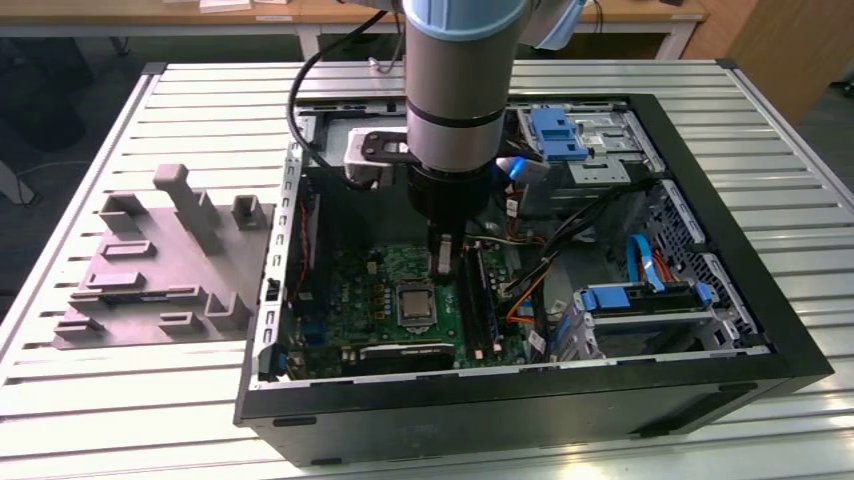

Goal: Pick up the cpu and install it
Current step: 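Install the first cpu locking lever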

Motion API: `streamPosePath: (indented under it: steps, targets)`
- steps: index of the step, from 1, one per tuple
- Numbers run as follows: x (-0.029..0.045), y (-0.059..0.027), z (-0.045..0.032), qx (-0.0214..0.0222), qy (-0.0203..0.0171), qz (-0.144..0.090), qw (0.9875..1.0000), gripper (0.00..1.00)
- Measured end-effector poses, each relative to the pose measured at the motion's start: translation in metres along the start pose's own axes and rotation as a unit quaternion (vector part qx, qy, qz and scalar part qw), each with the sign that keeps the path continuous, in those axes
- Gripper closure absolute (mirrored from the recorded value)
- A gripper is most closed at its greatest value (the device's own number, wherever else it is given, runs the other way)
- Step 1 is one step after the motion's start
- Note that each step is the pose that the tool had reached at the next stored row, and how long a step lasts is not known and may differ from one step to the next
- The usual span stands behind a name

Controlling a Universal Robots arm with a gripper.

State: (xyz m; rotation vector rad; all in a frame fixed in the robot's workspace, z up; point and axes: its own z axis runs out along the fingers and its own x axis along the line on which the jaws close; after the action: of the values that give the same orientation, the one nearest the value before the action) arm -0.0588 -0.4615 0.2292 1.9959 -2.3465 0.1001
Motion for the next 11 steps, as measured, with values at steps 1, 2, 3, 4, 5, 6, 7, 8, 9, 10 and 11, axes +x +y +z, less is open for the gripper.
streamPosePath:
  steps: [1,2,3,4,5,6,7,8,9,10,11]
  targets:
    - [0.0004,0.0,0.0006,0.0003,-0.0001,-0.003,1.0,0.89]
    - [0.0008,-0.0001,0.0012,0.0006,-0.0001,-0.007,1.0,0.89]
    - [0.0013,-0.0002,0.0018,0.0009,-0.0001,-0.01,0.9999,0.89]
    - [0.0021,-0.0003,0.0023,0.0011,-0.0001,-0.013,0.9999,0.89]
    - [0.0032,-0.0005,0.0028,0.0012,-0.0002,-0.015,0.9999,0.89]
    - [0.0044,-0.0006,0.0032,0.0013,-0.0002,-0.016,0.9999,0.89]
    - [0.0056,-0.0007,0.0037,0.0015,-0.0002,-0.018,0.9998,0.89]
    - [0.0068,-0.0009,0.0042,0.0016,-0.0002,-0.019,0.9998,0.89]
    - [0.0081,-0.0011,0.0046,0.0017,-0.0001,-0.021,0.9998,0.89]
    - [0.0093,-0.0012,0.0051,0.0018,-0.0002,-0.022,0.9997,0.89]
    - [0.0106,-0.0014,0.0058,0.002,-0.0002,-0.024,0.9997,0.89]
